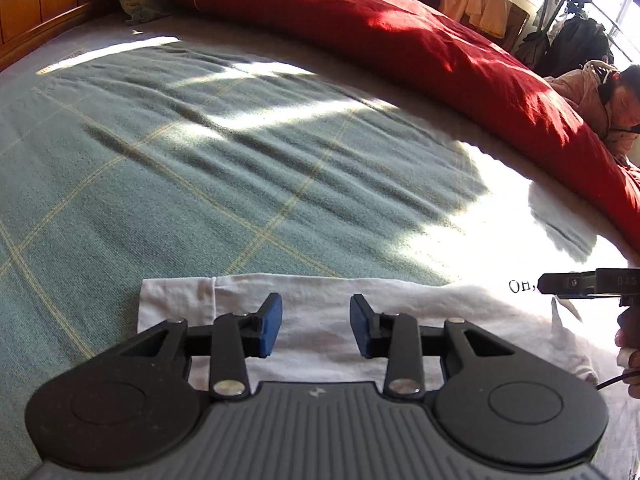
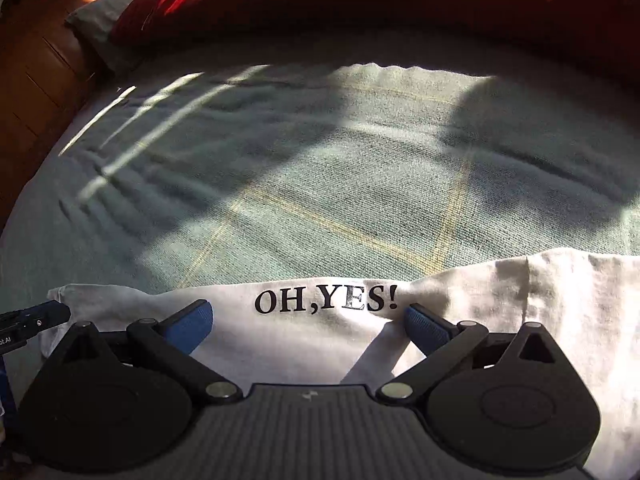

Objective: Fold clothes

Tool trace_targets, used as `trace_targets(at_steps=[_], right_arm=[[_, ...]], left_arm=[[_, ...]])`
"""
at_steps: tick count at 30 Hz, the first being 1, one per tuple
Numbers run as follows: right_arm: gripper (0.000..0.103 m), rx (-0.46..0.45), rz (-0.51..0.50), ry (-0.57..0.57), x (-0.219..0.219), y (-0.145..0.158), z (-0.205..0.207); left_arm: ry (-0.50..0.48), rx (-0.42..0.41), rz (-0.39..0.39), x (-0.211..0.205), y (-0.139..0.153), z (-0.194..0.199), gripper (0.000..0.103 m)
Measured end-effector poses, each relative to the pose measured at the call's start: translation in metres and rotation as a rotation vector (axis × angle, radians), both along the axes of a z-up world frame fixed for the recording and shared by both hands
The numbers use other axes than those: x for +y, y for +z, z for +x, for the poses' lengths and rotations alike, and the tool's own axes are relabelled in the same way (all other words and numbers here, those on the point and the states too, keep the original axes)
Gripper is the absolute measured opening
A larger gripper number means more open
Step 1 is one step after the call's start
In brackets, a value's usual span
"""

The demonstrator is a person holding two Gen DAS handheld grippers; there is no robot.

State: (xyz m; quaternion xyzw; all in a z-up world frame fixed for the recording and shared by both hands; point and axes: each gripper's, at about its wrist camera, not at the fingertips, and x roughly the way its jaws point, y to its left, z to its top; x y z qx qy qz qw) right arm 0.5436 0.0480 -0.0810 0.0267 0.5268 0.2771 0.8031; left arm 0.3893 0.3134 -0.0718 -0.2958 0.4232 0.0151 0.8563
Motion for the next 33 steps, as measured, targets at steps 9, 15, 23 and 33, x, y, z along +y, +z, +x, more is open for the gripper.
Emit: trace_targets(at_steps=[9,15,23,33], right_arm=[[0.103,-0.032,-0.038,0.053,-0.038,0.031,-0.047],[0.103,-0.033,-0.132,0.02,-0.064,0.023,-0.052],[0.103,-0.029,-0.143,-0.174,-0.121,-0.003,-0.034],[0.103,-0.108,-0.2,-0.194,-0.119,-0.026,-0.046]], left_arm=[[-0.034,0.025,-0.2,-0.013,-0.034,0.042,0.047],[0.063,-0.024,0.09,-0.011,-0.006,0.042,0.048],[-0.107,0.035,0.149,-0.039,-0.015,0.026,0.059],[-0.143,0.025,0.181,-0.048,-0.015,0.028,0.076]])
